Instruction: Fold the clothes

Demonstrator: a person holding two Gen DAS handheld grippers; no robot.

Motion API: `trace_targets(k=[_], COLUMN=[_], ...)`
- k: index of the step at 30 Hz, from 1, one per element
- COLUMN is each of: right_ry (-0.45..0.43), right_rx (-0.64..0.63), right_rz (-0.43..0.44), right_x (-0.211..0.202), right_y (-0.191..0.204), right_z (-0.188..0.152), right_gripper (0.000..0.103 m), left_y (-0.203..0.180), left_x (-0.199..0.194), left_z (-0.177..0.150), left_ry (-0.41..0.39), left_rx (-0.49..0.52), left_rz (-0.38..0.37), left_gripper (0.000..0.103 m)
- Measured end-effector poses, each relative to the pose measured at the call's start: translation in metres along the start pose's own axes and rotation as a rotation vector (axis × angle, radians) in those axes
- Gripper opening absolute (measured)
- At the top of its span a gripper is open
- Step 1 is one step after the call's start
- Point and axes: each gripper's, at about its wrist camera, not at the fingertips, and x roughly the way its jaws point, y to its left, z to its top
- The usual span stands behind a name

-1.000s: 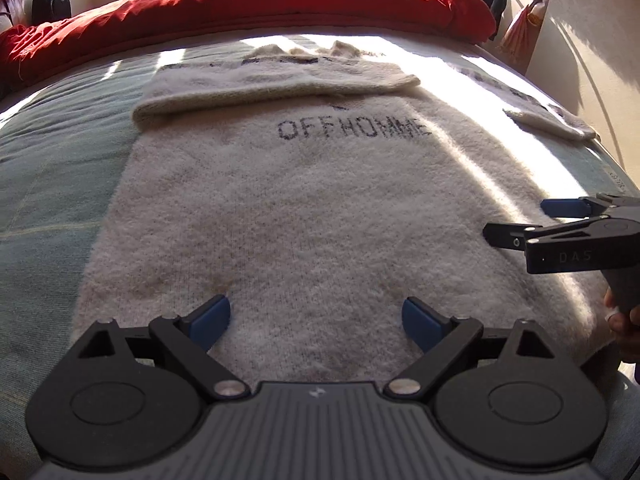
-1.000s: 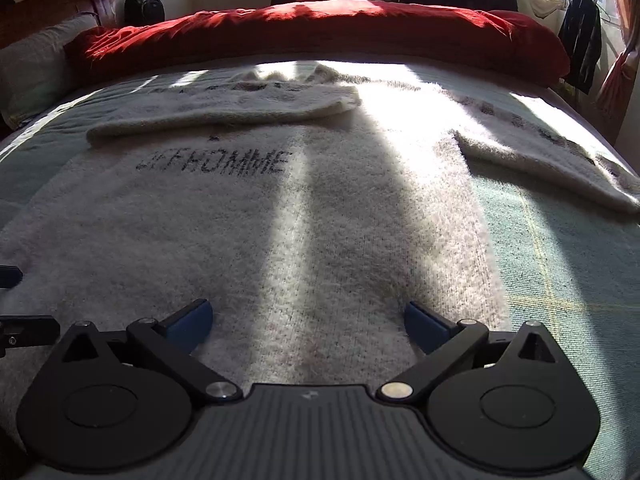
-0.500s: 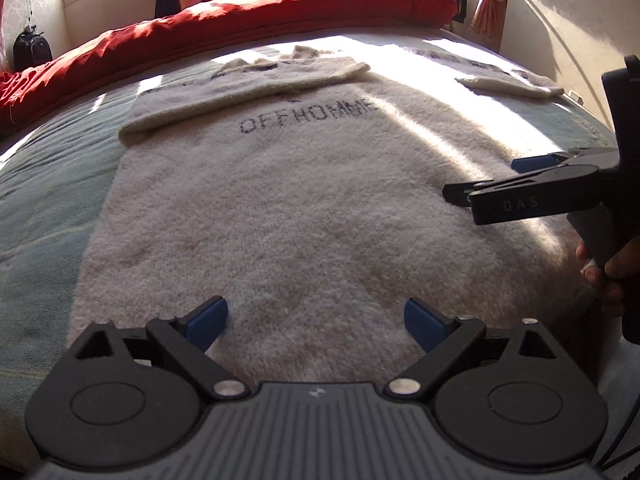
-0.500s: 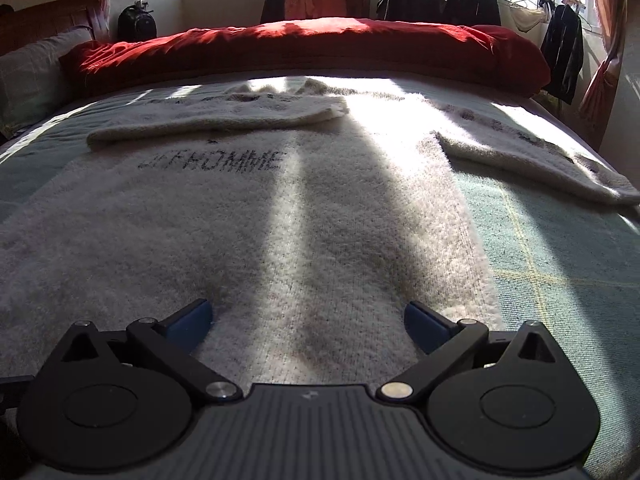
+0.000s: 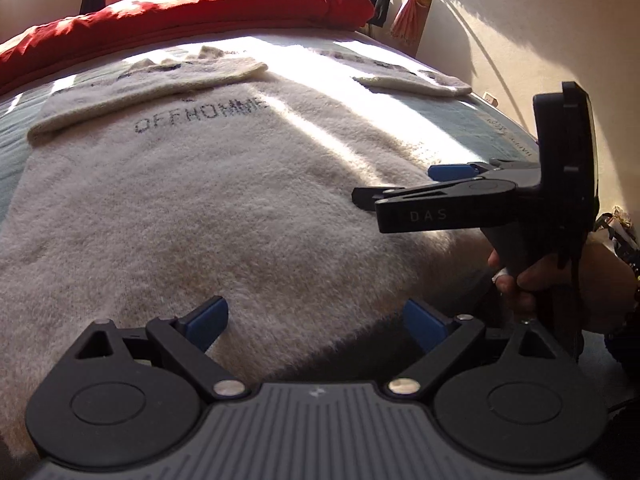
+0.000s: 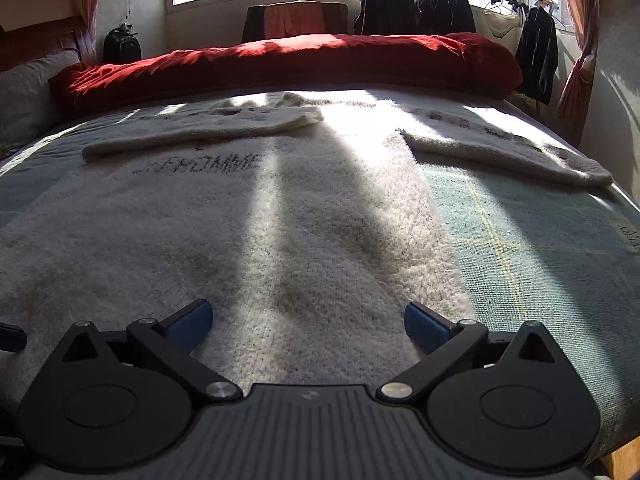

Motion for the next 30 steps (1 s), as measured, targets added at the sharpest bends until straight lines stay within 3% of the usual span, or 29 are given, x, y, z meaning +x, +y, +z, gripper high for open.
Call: trace_targets(k=[4,8,10,15,19,23,27,30], right_ry=[-0.018,-0.030,-0.037,-0.082,-0.113,-0.111,-0.140,-0.125], right_rx=[0.009,0.005,0.005,-0.005,-0.012,-0.002,0.040,0.050], right_rz=[-0.002,-0.001,0.002,0.009,0.021,0.015,0.023,0.039], right_x=[-0.002,-0.004,-0.004,-0.006,-0.008,-0.016,-0.025,-0.019], right_y=[-0.001,-0.001,-0.002,-0.002,-0.003,-0.003,-0.005,-0.005], right_z=[-0.004,-0.008,-0.009,-0.018,-0.022,-0.018,0.001,0.020], right_gripper=[0.103,0.103,0.103,0.103,0.103,0.103,0.103,0.103], left_y=[0.027,0.063,0.068,0.053,0.053,0.072,0.092,0.085], left_x=[-0.011,0.006,0.011,0.002,-0.010,-0.007,0.017,0.018], left_z=[0.019,0.024,0.018,0.000,0.004,0.027,0.028,0.020], left_ry=[-0.068,-0.016,0.014,0.027,0.010,-0.034,0.010,0.002], left_rx=[-0.092,-0.269,-0.312,-0.297,-0.294,-0.302,-0.380,-0.367], left_rz=[0.049,0.030,0.014,-0.016,-0.019,0.045,0.090,0.108], left_gripper=[0.095,0.094,0.094,0.095,0.095,0.095,0.094,0.095])
